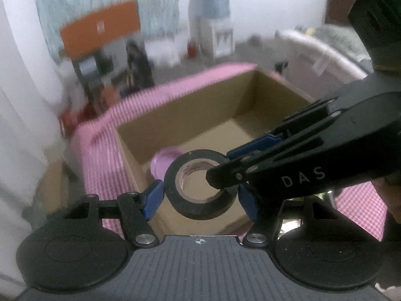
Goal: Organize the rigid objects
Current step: 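Lift the tape roll into the box and open the right gripper, then move the right gripper to the black cylinder and close on it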
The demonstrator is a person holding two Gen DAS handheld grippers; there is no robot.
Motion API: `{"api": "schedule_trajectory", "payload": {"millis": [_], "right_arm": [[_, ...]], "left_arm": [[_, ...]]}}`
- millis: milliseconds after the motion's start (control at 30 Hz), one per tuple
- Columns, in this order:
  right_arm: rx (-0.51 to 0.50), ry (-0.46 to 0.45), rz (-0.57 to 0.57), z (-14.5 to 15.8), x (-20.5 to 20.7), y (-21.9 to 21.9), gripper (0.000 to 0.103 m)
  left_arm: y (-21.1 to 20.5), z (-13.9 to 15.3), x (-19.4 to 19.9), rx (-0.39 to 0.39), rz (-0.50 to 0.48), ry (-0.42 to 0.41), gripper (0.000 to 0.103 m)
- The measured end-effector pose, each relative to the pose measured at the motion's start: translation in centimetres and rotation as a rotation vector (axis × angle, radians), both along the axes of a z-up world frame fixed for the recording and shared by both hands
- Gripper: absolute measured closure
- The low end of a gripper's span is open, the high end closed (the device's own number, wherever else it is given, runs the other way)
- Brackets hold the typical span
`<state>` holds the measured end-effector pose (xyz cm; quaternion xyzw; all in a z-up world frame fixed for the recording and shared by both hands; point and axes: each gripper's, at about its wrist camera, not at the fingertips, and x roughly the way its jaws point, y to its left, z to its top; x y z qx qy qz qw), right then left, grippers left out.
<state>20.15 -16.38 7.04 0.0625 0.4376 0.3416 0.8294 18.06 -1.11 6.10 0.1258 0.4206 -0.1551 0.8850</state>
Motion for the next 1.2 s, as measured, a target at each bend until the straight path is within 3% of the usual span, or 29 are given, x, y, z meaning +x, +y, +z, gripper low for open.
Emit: {"api": "schedule_trajectory", "payload": {"millis": [200, 367, 667, 867, 1100, 1133, 1167, 1200], "right_arm": [[-0.036, 0.243, 0.020, -4.9, 6.1, 1.4, 0.074], [-0.079, 0.341, 0.045, -7.6, 7.7, 2.1, 0.074], [-0.085, 0.479, 0.068, -10.4, 9.1, 3.1, 0.075], [-0.071, 0.458, 0.060, -9.5, 8.8, 2.7, 0.074], [0.003, 0.278, 0.029, -3.5, 5.4, -0.4, 0.071], [0.018, 0.246, 0.020, -2.4, 4.5, -1.2, 0.065], [0.033, 0.218, 0.006, -1.4, 3.6, -2.0, 0.052], [0.055, 0.177, -0.009, -0.3, 2.4, -3.1, 0.045]], "left_arm": [[-0.8, -3.5, 3.9, 0.099, -0.022, 0.143, 0.037], [-0.9, -5.6, 6.0, 0.124, -0.029, 0.249, 0.037], [-1.6, -5.8, 6.6, 0.154, -0.047, 0.269, 0.034], [-1.2, -4.9, 6.5, 0.135, -0.020, 0.244, 0.028], [-0.2, -0.8, 3.0, 0.075, -0.025, 0.080, 0.019], [-0.1, -0.1, 2.2, 0.064, -0.029, 0.049, 0.018], [0.0, 0.6, 1.3, 0.052, -0.034, 0.018, 0.017], [0.1, 1.3, 0.2, 0.036, -0.039, -0.014, 0.015]]}}
